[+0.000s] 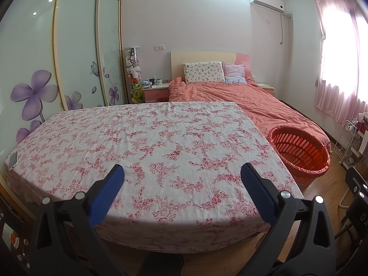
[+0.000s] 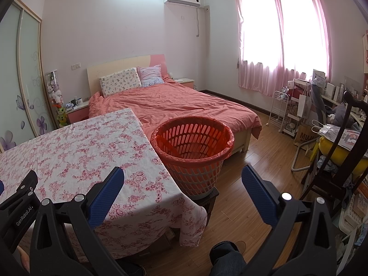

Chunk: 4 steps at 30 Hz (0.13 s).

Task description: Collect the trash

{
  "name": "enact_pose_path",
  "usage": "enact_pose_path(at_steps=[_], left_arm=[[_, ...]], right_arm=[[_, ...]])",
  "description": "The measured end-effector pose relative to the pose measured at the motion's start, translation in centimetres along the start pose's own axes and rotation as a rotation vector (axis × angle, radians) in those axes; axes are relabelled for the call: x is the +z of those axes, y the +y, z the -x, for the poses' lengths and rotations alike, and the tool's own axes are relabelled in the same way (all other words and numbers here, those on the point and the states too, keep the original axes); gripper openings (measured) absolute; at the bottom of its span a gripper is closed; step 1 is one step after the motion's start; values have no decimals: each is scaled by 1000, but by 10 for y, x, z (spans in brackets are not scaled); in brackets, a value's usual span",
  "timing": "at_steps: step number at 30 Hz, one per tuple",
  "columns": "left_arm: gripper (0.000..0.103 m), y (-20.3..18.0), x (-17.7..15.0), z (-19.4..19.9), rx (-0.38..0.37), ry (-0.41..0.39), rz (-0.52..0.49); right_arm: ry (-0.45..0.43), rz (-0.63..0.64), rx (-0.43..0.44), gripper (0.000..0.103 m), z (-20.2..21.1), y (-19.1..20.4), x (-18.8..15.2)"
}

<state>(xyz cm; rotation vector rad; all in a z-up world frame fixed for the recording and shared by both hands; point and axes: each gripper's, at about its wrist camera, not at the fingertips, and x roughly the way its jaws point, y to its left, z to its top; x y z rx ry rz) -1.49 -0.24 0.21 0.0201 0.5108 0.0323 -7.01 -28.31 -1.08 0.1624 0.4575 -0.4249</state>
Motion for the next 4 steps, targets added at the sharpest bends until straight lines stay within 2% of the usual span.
enact_pose_path(at_steps=[4], left_arm=[[99,1,1,0,-1,-1,1]], right_arm=[[0,-1,0,101,0,0,0]])
